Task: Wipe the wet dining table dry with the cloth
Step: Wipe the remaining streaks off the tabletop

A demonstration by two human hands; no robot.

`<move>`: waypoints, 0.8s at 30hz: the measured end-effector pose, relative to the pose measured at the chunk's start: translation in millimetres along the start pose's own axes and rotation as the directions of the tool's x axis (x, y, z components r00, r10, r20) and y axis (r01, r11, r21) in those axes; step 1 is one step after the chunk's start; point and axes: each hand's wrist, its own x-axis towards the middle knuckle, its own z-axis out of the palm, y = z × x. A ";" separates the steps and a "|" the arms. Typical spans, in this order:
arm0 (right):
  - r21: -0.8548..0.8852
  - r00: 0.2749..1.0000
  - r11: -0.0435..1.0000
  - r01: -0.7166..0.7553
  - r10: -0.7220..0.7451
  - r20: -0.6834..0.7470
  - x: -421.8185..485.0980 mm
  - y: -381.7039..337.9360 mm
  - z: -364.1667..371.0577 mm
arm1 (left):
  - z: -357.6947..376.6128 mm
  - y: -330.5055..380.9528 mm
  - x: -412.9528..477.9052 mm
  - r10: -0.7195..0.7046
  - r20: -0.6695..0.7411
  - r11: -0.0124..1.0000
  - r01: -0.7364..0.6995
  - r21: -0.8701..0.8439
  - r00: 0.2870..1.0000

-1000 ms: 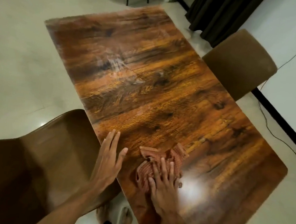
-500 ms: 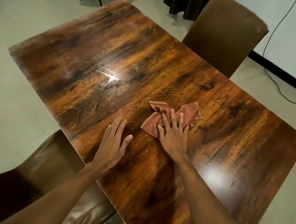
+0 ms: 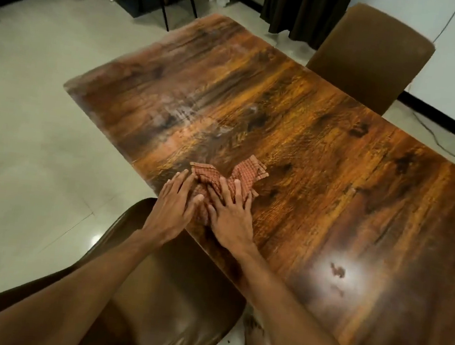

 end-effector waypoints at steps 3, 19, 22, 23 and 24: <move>0.038 0.969 0.969 -0.246 0.246 -0.002 -78.9 16.3 13.4 | -14.2 -21.9 -17.7 0.081 0.067 0.996 -0.079 -0.030 0.994; 0.183 0.913 0.916 -0.357 0.384 -0.137 -39.0 -113.7 41.5 | -70.1 -100.0 -41.5 0.166 0.162 0.980 -0.181 0.083 0.973; 0.194 0.854 0.863 -0.467 0.497 -0.155 -57.1 -96.5 44.5 | -82.3 -105.2 -33.2 0.178 0.179 0.981 -0.189 0.045 0.968; 0.223 0.820 0.825 -0.519 0.555 -0.141 -52.1 -100.9 45.1 | -87.9 -111.4 -28.0 0.189 0.178 0.979 -0.198 0.038 0.966; 0.245 0.786 0.788 -0.564 0.604 -0.133 -45.0 -107.5 45.6 | -91.4 -117.0 -24.0 0.198 0.172 0.978 -0.206 0.030 0.965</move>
